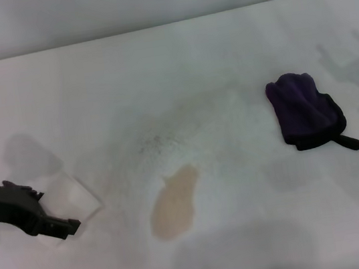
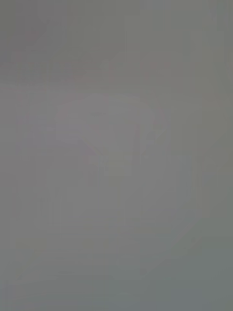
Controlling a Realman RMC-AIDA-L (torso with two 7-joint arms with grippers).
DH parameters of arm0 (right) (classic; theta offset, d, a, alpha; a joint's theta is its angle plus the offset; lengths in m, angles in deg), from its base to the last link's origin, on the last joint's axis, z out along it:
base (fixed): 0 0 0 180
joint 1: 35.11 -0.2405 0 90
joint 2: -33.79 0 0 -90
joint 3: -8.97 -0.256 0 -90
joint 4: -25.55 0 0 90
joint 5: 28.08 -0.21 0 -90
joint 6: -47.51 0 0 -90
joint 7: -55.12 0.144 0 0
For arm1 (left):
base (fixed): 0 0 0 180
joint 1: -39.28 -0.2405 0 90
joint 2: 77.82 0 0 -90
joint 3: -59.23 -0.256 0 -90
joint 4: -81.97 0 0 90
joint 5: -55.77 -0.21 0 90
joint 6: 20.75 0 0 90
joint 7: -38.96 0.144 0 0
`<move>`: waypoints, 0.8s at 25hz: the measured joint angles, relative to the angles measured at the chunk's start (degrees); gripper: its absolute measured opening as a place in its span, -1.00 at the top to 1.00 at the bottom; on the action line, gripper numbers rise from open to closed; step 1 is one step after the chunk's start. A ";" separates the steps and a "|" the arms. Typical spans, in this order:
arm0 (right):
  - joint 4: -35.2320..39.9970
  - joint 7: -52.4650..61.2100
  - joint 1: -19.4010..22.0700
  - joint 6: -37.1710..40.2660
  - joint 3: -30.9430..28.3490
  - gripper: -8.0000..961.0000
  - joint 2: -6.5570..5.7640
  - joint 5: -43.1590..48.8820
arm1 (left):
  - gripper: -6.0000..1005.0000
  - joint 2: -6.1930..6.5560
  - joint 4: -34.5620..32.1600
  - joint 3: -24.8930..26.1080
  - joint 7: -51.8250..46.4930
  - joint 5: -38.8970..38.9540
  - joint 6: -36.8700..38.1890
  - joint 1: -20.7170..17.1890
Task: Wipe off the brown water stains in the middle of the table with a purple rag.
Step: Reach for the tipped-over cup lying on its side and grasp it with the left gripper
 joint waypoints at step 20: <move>0.61 0.09 0.69 -1.10 0.00 -0.82 -0.11 -0.05 | -0.68 -0.89 3.60 -3.04 2.80 2.66 -7.49 0.21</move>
